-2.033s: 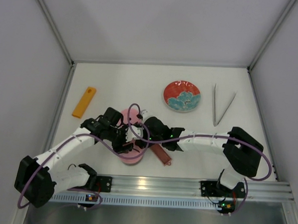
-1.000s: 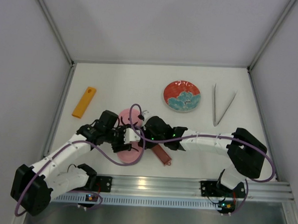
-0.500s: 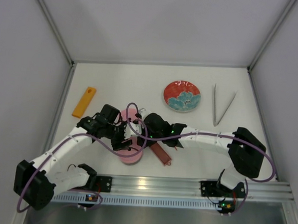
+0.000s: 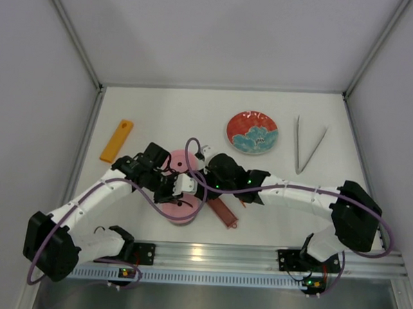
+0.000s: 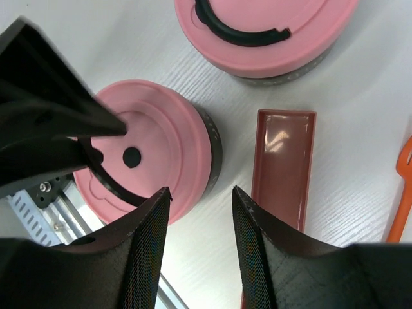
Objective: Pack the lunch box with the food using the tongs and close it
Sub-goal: Pick up the packing box from the center of the board.
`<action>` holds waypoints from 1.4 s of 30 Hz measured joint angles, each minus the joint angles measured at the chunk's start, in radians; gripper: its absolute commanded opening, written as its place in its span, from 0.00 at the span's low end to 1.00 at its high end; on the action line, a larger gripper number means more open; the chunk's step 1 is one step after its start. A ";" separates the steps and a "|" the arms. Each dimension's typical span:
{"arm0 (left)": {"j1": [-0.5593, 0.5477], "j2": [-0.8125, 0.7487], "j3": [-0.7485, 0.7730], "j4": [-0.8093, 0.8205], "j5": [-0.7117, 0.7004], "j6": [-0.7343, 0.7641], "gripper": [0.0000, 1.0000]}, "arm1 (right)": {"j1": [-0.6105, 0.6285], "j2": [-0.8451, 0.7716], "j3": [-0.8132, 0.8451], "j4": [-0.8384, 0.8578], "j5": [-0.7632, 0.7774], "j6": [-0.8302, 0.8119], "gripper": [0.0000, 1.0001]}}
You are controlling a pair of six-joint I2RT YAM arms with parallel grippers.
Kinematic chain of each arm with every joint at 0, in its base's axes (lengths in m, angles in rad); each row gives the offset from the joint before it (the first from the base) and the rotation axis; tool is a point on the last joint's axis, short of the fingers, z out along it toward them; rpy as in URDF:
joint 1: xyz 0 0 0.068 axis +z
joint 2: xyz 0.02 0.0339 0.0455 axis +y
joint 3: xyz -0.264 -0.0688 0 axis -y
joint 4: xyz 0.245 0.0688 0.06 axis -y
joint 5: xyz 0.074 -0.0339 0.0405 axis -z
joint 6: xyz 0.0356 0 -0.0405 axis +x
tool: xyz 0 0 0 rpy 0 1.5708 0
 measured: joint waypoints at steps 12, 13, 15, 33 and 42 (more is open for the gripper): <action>-0.007 0.010 0.001 -0.021 0.049 0.033 0.00 | 0.000 -0.007 -0.041 0.003 0.002 0.017 0.43; -0.007 0.010 0.005 -0.029 0.048 0.030 0.00 | 0.000 -0.007 -0.043 0.005 0.004 0.017 0.43; -0.007 0.010 0.021 -0.058 0.045 0.023 0.00 | 0.000 -0.007 -0.047 0.005 0.006 0.018 0.43; -0.007 0.030 0.210 -0.164 0.006 -0.023 0.00 | -0.065 -0.143 -0.114 -0.007 0.151 0.122 0.38; -0.005 0.073 0.382 -0.181 -0.034 -0.040 0.00 | -0.090 -0.290 -0.086 -0.023 0.293 0.129 0.38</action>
